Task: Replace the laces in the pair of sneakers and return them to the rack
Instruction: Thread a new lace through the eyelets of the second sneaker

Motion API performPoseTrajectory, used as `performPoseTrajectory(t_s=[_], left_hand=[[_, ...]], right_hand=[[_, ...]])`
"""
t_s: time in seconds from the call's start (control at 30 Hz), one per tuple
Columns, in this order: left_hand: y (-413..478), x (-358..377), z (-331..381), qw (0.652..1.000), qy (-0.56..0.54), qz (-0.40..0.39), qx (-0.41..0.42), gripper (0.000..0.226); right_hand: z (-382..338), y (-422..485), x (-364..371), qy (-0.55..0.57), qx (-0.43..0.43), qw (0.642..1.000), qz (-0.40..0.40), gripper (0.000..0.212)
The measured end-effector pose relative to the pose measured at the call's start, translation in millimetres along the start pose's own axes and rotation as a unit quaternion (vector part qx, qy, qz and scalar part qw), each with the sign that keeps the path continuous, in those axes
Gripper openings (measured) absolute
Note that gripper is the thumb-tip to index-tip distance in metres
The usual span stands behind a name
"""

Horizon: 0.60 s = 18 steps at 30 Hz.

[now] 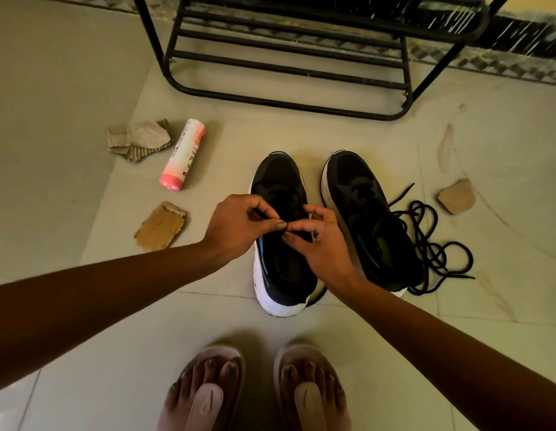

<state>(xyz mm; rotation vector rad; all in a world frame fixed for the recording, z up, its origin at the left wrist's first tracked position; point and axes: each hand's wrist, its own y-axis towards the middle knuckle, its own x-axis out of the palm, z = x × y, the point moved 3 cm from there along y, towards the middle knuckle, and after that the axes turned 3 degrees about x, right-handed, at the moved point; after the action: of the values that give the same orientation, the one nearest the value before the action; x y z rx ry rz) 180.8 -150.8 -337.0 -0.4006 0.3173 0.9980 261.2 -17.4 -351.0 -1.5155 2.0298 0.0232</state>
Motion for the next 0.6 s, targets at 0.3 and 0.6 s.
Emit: performPoseTrajectory(t_s=[0.3, 0.6], left_hand=[[-9, 3, -4, 0.993, 0.077, 0.013, 0.088, 0.034], [-15, 10, -3, 0.996, 0.051, -0.066, -0.031, 0.082]], right_hand=[[0, -8, -3, 0.024, -0.041, 0.998, 0.038, 0.014], [4, -6, -20, 0.127, -0.027, 0.991, 0.039, 0.023]])
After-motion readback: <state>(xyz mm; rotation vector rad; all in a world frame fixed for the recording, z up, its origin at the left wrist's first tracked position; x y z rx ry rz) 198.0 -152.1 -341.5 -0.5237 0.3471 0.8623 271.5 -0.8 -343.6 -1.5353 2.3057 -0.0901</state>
